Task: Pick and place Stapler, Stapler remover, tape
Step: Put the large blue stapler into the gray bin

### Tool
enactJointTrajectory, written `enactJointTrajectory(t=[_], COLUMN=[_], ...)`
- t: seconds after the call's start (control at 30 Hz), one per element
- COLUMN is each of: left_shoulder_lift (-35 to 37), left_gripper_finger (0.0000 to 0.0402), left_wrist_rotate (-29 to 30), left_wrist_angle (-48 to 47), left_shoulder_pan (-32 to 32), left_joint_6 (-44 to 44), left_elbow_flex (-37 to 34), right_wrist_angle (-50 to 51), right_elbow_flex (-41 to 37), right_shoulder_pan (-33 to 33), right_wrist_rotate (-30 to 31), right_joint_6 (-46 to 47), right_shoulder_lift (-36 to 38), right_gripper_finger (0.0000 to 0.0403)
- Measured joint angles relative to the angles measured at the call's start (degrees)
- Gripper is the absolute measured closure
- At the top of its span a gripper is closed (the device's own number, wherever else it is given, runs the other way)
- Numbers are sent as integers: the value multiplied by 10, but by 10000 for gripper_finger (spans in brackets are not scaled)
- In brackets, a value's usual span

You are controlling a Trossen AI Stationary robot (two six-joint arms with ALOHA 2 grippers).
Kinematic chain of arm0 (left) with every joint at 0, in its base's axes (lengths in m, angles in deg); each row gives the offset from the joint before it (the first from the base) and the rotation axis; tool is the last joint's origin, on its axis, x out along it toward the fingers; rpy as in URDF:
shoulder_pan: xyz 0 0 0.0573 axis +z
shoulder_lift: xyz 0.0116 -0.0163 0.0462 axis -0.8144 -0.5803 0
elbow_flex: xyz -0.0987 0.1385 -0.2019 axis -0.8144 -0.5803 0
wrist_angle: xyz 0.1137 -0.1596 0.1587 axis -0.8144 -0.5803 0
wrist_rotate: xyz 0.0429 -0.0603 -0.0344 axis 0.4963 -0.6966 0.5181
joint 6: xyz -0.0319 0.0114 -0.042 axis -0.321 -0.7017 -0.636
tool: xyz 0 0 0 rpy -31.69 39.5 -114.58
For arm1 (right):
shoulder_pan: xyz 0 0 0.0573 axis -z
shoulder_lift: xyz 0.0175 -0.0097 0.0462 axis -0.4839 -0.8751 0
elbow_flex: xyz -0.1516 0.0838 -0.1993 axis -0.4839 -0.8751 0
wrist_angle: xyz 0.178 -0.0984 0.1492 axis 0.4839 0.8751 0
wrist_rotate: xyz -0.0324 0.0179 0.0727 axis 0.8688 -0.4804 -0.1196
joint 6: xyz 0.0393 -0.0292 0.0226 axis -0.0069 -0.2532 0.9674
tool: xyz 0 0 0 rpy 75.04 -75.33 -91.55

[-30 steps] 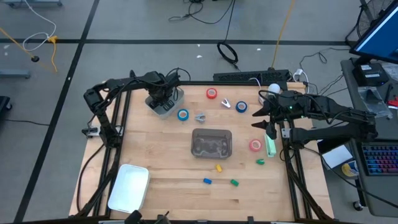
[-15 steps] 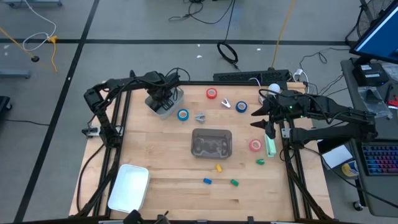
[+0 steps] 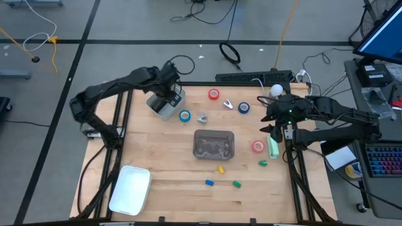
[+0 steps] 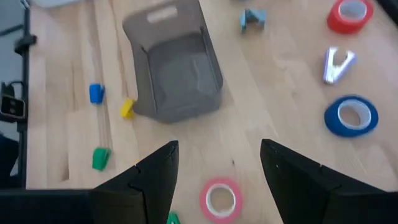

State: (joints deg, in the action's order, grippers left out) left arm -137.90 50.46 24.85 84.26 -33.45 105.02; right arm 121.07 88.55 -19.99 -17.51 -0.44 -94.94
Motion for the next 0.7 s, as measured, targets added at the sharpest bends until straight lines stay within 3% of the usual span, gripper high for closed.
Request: enactJointTrajectory(t=[0.27,0.7], left_shoulder_lift=[70,70], left_gripper_finger=[183,183], left_wrist_rotate=[-44,-31], left_wrist_angle=[142,146], left_shoulder_pan=[-112,-215], left_joint_6=[-11,-21], left_elbow_flex=[0,-3], right_wrist_angle=[-35,-99], right_elbow_flex=[0,0], right_shoulder_pan=[0,0], right_wrist_rotate=[0,0], right_joint_6=[1,-32], right_shoulder_lift=[0,-1], right_gripper_finger=[181,181])
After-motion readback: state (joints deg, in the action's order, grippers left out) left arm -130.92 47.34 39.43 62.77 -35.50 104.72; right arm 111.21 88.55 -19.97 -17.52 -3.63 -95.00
